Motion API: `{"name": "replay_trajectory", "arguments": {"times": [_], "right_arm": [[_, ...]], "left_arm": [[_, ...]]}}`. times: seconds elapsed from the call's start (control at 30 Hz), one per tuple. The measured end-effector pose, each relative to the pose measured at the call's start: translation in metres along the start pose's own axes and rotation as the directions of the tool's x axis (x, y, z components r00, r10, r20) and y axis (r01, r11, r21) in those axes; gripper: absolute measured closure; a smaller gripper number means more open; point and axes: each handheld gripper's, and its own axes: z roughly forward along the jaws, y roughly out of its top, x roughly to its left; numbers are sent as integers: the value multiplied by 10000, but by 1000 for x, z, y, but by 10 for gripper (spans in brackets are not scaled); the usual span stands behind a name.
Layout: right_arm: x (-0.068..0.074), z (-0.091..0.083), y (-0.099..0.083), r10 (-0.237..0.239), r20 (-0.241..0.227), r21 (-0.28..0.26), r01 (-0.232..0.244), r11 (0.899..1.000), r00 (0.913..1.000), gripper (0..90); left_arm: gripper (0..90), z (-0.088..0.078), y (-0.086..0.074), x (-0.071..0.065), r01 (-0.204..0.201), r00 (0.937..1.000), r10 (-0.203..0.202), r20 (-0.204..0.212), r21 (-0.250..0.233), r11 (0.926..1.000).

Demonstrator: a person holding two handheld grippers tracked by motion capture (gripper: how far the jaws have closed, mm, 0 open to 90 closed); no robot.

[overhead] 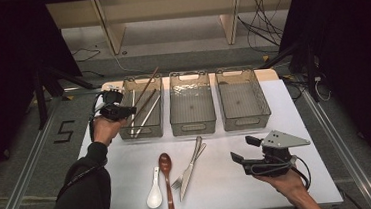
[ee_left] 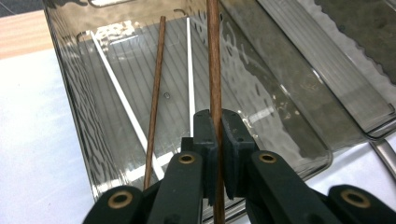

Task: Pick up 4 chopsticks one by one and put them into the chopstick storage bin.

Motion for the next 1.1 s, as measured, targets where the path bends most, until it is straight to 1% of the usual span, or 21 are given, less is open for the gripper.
{"name": "replay_trajectory", "arguments": {"times": [0.23, 0.3, 0.5, 0.6, 0.7, 0.77, 0.8, 0.83, 0.9, 0.97, 1.03, 1.07, 1.1], "right_arm": [[0, 0, 0, 9, -46, -10, -9, 10000, 10000, 272], [0, 0, 0, 3, -58, -1, -3, 10000, 10000, 271], [1, 1, 0, -33, -86, 34, 34, 10000, 10000, 272], [1, 1, 0, -63, -95, 4, 63, 10000, 9999, 275], [1, 1, 1, -77, -95, -2, 77, 10000, 9999, 275], [1, 1, 0, -42, -98, 32, 42, 10000, 9999, 275], [1, 1, 0, -66, -102, 21, 67, 10000, 9999, 275], [1, 1, 0, -58, -117, 31, 58, 10000, 9999, 276], [1, 1, 0, -50, -120, 59, 51, 10000, 9999, 276], [1, 1, 0, -55, -134, 73, 56, 10000, 9999, 275], [1, 1, 0, -52, -134, 65, 53, 10000, 9999, 276], [1, 1, 0, -49, -134, 59, 50, 10000, 9999, 275], [1, 1, 0, -56, -133, 59, 57, 10000, 9999, 276]], "left_arm": [[852, 11, -2, 7, 371, 9992, -367, -146, 290, 9989], [851, 12, -2, 7, 311, 9994, -303, -185, 400, 9987], [849, 16, 0, 8, 427, 9987, -411, -291, 566, 9975], [848, 18, 0, 9, 383, 9988, -360, -329, 731, 9966], [844, 21, -2, 11, 529, 9980, -499, -398, 780, 9955], [838, 23, -3, 11, 388, 9980, -346, -531, 804, 9960], [828, 23, -3, 11, 329, 9973, -277, -673, 786, 9964], [800, 24, -3, 11, 313, 9971, -257, -721, 773, 9965], [700, 23, -2, 11, 371, 9965, -315, -775, 726, 9967], [669, 21, -1, 10, 394, 9974, -355, -625, 619, 9973], [595, 18, 0, 7, 355, 9980, -326, -550, 530, 9980], [545, 15, 1, 5, 405, 9982, -384, -458, 453, 9982], [516, 13, 1, 4, 413, 9989, -404, -245, 382, 9984]]}}
